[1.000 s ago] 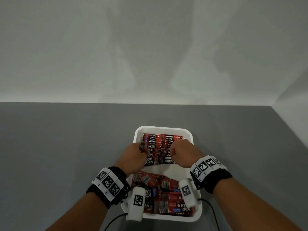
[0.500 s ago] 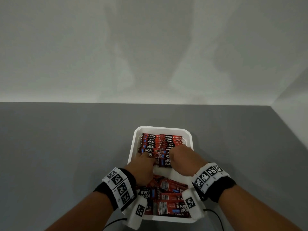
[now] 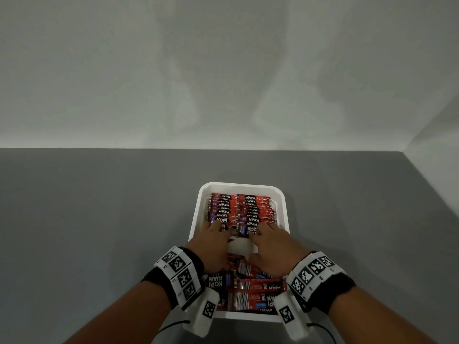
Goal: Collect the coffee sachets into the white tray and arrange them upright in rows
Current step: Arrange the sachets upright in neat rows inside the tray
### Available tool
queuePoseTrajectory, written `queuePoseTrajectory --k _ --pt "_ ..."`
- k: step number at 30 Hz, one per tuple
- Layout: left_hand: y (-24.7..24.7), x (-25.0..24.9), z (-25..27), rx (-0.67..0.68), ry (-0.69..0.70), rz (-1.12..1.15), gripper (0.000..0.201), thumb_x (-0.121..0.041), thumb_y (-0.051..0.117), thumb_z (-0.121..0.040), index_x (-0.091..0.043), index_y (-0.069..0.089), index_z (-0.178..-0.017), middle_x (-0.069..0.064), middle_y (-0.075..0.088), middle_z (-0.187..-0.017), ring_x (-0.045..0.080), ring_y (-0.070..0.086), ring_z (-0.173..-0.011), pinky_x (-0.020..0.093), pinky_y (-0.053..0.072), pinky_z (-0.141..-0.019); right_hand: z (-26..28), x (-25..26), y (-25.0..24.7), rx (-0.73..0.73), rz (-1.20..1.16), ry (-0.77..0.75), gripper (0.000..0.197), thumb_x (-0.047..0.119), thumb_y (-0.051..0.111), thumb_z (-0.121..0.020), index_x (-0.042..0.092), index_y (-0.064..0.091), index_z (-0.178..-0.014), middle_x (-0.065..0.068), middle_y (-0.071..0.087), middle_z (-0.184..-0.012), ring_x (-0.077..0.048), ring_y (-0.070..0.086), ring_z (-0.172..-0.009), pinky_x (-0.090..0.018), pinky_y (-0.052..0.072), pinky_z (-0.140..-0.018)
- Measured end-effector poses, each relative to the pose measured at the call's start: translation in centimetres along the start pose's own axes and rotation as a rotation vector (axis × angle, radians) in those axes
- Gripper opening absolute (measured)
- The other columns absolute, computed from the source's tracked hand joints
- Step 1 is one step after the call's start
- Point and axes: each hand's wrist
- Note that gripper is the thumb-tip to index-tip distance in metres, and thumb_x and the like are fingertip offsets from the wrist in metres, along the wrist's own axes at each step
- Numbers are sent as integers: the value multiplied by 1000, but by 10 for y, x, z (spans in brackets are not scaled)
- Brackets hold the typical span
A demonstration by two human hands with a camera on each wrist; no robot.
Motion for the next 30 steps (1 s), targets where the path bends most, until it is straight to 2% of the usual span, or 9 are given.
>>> queuePoseTrajectory --k 9,13,15,17,18,21,23,26,30 --pt "4 5 0 -53 4 140 56 -19 54 -92 -17 45 -148 0 51 -142 22 35 -132 37 22 -118 3 3 -2 -34 -6 -6 59 63 47 -95 23 53 -138 0 44 -132 -23 40 -127 -44 37 -109" --pt "-3 4 2 -84 -83 333 41 -17 56 -91 -14 56 -133 4 47 -131 22 39 -125 34 31 -114 3 1 -3 -36 -66 -18 57 59 50 -95 22 53 -138 0 45 -131 -22 40 -127 -44 38 -110" --pt "-13 6 4 -167 -157 572 25 -7 50 -92 -12 65 -111 4 54 -115 20 54 -108 30 48 -96 3 -2 -5 -51 -142 -31 56 56 53 -95 20 53 -138 1 44 -129 -21 39 -127 -43 39 -109" --pt "-23 7 7 -266 -216 872 25 -5 45 -97 -16 64 -86 -1 64 -85 13 60 -71 26 50 -65 5 -2 -14 -87 -271 -49 54 53 57 -95 20 53 -138 4 43 -126 -17 39 -125 -38 39 -108" --pt "-29 7 10 -295 -257 1051 28 -6 43 -100 -17 63 -83 -2 66 -78 12 60 -61 26 48 -59 6 -1 -21 -125 -346 -61 53 52 58 -95 21 55 -137 6 45 -125 -13 41 -122 -34 39 -106" --pt "-42 4 14 -374 -222 1602 27 4 47 -98 -8 70 -96 7 76 -88 18 70 -70 28 55 -65 10 14 -47 -250 -728 -92 34 43 67 -94 27 64 -124 16 64 -112 -1 60 -105 -20 47 -92" --pt "-52 0 16 -440 -181 1790 20 9 52 -96 2 69 -101 18 74 -89 23 70 -70 27 54 -58 9 23 -57 -303 -993 -77 20 33 72 -93 35 66 -112 14 72 -106 -2 69 -98 -26 56 -90" --pt "-59 1 19 -519 -182 1881 16 12 55 -94 2 67 -95 12 74 -77 18 70 -64 25 55 -55 4 21 -63 -434 -1061 -26 10 23 76 -91 29 70 -95 5 77 -91 -12 74 -80 -38 61 -78" --pt "-56 5 23 -569 -186 1775 17 11 59 -93 -3 70 -93 5 77 -80 14 73 -68 22 56 -60 3 15 -70 -412 -1095 4 13 16 80 -87 22 71 -94 4 77 -80 -7 68 -60 -28 54 -62"
Point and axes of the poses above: each hand's wrist, its own z-axis away from the middle knuckle, its own y-axis out of the palm, x = y × z
